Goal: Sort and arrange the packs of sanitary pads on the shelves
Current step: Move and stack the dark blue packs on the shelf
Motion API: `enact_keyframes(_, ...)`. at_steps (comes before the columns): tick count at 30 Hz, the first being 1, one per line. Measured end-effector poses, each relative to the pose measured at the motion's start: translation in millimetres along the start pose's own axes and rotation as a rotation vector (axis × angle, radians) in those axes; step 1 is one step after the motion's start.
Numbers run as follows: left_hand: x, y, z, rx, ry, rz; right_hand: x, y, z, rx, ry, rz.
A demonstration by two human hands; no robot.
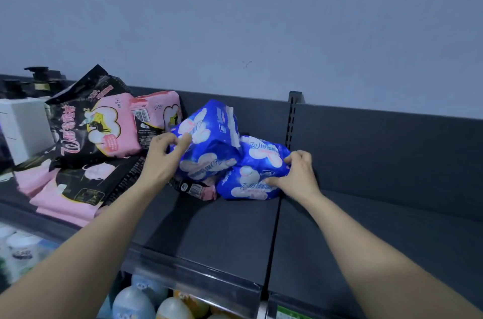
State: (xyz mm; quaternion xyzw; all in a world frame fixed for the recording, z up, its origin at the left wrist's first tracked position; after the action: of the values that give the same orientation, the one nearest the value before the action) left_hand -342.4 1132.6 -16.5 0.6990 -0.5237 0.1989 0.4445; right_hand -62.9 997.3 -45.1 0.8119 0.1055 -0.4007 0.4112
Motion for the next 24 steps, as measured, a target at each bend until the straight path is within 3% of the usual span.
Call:
enact_keyframes(4, -3.1, -0.2, 1.6, 0.084, 0.079, 0.218, 2.7, 3.6, 5.3, 0.03, -0.017, -0.102)
enact_keyframes(7, -14.6, -13.4, 8.8, -0.026, 0.278, 0.54, 13.5, 16.6, 10.0, 0.115, -0.062, -0.213)
enact_keyframes(9, -19.4, -26.8, 15.5, -0.128, 0.318, 0.601, 20.7, 30.3, 14.1, 0.204, -0.105, -0.312)
enact_keyframes(16, -10.8, -49.6, 30.6, -0.079, 0.307, 0.376, 4.6, 80.2, 47.4, 0.442, -0.071, -0.214)
enact_keyframes(24, 24.8, -73.2, 46.1, -0.241, 0.202, 0.303, 22.3, 101.7, 81.9, 0.474, -0.074, -0.177)
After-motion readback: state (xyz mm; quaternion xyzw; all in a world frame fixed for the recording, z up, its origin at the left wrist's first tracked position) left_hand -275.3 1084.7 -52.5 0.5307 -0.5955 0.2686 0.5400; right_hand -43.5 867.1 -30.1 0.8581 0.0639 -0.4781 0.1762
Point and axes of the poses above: each hand's wrist, its own z-axis away from the middle knuckle, its own y-axis out of the back of the hand, x = y × z, the point moved 7 cm from there along -z, towards the middle knuckle, and after that the axes turned 8 degrees about -z, right-handed, at the moved point
